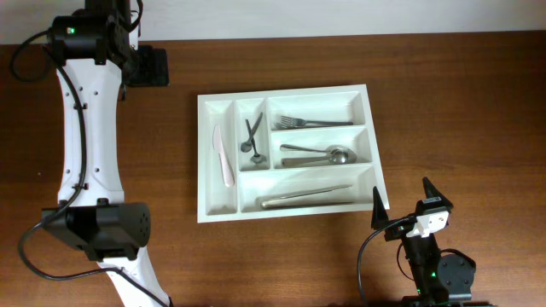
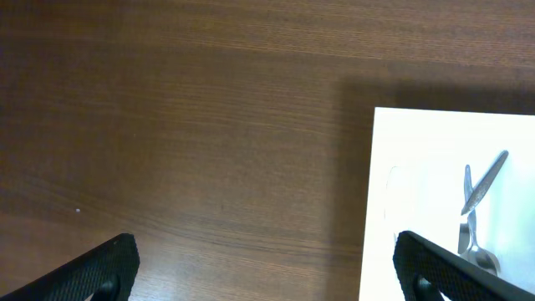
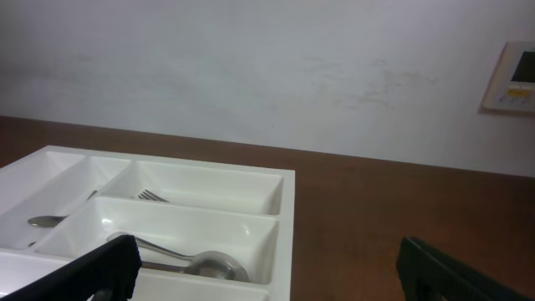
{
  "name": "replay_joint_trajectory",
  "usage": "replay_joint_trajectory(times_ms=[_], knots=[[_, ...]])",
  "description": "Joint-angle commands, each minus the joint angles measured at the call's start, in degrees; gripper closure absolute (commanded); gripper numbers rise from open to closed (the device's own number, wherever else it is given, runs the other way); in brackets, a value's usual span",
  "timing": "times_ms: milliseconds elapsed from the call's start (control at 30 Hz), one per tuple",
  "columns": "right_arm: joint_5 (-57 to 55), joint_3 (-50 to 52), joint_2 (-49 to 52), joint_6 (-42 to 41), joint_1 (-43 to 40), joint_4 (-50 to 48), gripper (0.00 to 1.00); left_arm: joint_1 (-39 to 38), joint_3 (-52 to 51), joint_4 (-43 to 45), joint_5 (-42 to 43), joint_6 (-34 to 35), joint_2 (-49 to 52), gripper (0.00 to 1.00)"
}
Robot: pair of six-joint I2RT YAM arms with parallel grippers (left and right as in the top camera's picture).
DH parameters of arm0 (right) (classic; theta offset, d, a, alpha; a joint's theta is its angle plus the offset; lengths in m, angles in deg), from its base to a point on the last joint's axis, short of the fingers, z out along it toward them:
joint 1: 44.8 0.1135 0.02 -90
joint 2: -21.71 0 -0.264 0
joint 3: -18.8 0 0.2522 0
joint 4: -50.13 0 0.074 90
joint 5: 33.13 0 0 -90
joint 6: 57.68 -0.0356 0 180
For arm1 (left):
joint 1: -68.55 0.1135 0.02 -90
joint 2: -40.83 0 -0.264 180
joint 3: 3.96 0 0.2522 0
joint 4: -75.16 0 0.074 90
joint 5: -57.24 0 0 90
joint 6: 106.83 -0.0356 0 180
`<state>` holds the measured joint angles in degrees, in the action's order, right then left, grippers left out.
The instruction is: Pack container
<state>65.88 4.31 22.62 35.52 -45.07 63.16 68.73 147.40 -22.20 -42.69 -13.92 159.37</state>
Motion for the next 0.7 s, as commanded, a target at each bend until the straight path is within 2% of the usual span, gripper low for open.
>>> replay_joint_trajectory(times_ms=[0,167,267,400,467,500,667], knots=[[-0.83,0.42,-0.72,-0.28,0.55,-0.11,0.01,0.2,0.76,-0.04,-0.42,0.74,-3.89,0.01],[-0.83,0.42,-0.72,-0.28,0.55,-0.11,0.01,0.2,0.76,-0.04,-0.46,0.72,-16.98,0.01],[-0.83,0.42,-0.72,-0.28,0.55,-0.11,0.01,0.26,-0.17,2.56,-4.94,0.72,-25.88,0.01],[-0.83,0.42,-0.72,-0.28,0.55,-0.11,0.01,0.26,-5.29,2.12,-4.9,0.74,-38.66,0.01],[-0.83,0.42,-0.72,-0.28,0.55,-0.11,0.01,0.26,-9.77,3.78,-4.81,0.76,-44.74,0.01],[-0.81,0.42,-0.72,-0.28,0.55,-0.11,0.01,0.26,-17.16,8.15,-4.68,0.76,-52.28,0.01],[-0.83,0.42,-0.72,-0.31,0.55,-0.11,0.01,0.26,-38.56,22.6,-4.68,0.76,-70.58,0.01]])
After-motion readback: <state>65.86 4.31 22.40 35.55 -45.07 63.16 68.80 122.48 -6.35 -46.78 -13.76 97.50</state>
